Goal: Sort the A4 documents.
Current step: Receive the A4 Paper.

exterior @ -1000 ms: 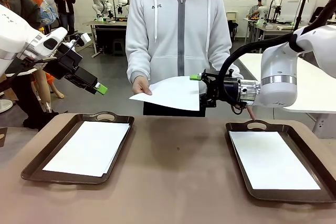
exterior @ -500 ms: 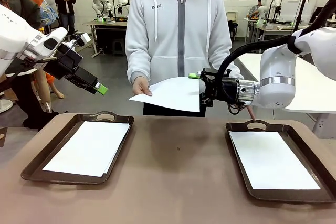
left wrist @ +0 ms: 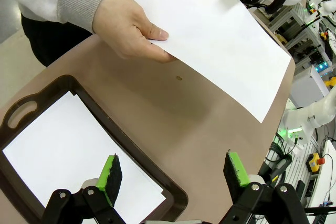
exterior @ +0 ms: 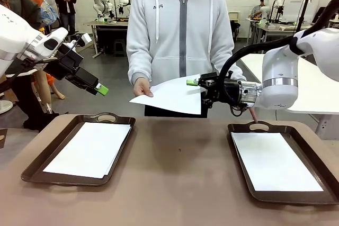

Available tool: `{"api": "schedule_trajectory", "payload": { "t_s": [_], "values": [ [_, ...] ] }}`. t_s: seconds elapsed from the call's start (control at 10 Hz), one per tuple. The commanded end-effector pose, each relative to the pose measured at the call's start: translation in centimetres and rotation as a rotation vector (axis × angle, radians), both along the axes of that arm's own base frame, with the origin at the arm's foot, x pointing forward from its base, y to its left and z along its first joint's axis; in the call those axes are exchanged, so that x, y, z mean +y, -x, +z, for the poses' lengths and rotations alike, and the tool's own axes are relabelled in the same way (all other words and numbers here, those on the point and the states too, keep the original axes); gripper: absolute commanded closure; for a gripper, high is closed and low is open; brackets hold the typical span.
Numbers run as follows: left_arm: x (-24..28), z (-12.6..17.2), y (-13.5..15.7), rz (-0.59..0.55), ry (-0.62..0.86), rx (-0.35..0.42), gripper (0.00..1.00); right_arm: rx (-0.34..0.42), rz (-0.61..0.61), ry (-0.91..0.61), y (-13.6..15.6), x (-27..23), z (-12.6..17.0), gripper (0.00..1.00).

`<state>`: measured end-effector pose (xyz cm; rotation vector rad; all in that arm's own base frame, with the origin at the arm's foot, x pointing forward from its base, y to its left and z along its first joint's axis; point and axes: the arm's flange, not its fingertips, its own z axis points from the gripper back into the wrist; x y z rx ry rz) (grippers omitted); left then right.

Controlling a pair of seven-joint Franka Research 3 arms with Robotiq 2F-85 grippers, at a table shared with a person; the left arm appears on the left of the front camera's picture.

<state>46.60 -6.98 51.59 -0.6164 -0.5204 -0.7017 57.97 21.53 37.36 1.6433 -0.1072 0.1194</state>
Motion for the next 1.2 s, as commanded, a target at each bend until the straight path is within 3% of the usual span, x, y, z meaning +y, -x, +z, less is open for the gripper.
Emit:
{"api": "schedule_trajectory", "payload": {
  "t_s": [0.0, 0.1, 0.2, 0.4, 1.1],
  "values": [
    [0.07, 0.06, -0.02, 0.004, 0.000, -0.004, 0.00, 0.026, 0.030, 0.010, -0.98, 0.09, 0.10, 0.71],
    [0.07, 0.06, -0.02, 0.004, 0.000, -0.004, 0.00, 0.033, 0.034, 0.013, -1.00, 0.09, 0.09, 0.75],
    [0.07, 0.06, -0.02, 0.004, 0.000, -0.004, 0.00, 0.035, 0.036, 0.017, -0.97, 0.08, 0.10, 0.90],
    [0.07, 0.06, -0.02, 0.004, 0.000, -0.004, 0.00, 0.038, 0.038, 0.023, -0.90, 0.08, 0.05, 1.00],
    [0.07, 0.06, -0.02, 0.004, 0.000, -0.004, 0.00, 0.028, 0.044, 0.003, -0.90, -0.25, -0.24, 1.00]
  ]
}}
